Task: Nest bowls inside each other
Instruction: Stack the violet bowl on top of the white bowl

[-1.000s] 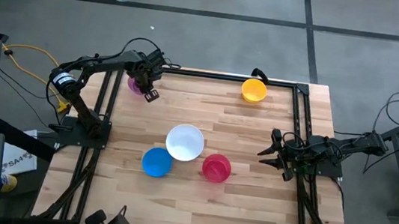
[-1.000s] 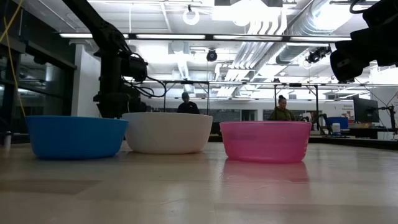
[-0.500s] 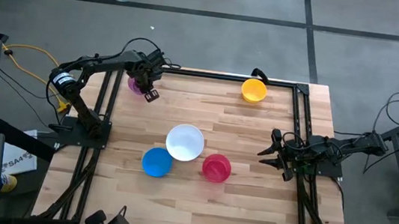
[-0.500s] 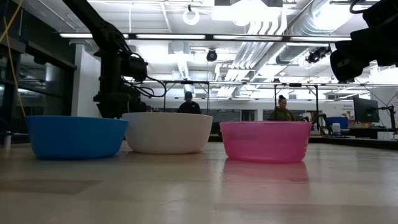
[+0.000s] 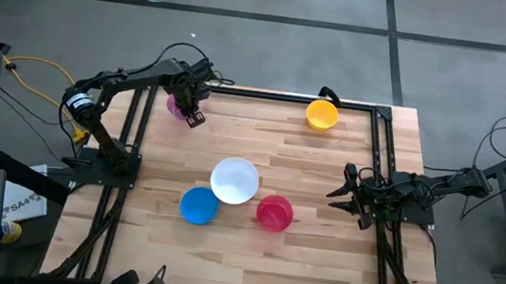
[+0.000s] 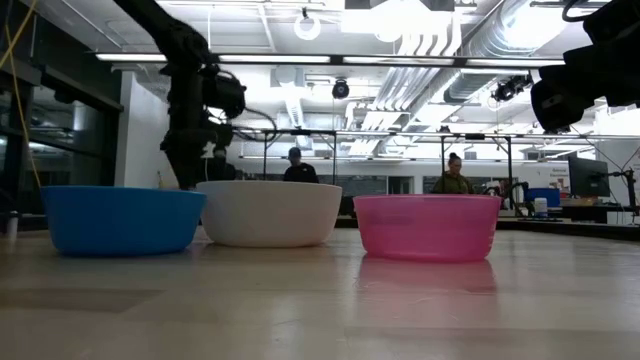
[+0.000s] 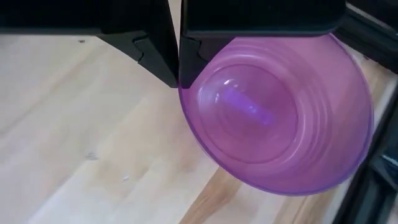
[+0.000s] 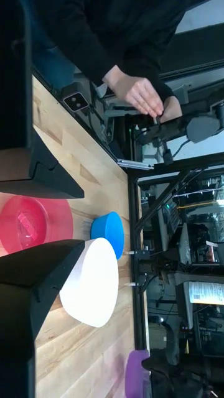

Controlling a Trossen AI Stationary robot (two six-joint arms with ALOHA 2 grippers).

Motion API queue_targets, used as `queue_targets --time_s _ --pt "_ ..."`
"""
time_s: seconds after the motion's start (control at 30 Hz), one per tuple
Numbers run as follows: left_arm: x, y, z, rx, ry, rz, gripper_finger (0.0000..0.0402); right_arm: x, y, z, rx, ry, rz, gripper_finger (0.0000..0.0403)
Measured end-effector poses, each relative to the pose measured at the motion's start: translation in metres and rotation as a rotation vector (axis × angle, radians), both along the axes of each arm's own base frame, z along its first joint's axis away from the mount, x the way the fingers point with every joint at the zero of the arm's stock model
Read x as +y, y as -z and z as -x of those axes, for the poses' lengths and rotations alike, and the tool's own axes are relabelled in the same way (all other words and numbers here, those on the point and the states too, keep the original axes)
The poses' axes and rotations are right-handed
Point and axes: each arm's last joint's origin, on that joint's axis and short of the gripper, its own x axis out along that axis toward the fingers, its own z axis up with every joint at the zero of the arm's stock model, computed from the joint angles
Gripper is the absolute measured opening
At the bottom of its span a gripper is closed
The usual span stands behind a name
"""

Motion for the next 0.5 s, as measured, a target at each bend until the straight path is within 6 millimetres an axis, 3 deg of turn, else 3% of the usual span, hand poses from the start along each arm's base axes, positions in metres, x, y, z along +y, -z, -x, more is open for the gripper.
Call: queue_targets --time_s 0.5 --pt "-0.053 -0.025 -0.044 0.006 0.080 -0.061 0.0000 0.000 0.000 0.000 0.000 0.000 0.000 0.0110"
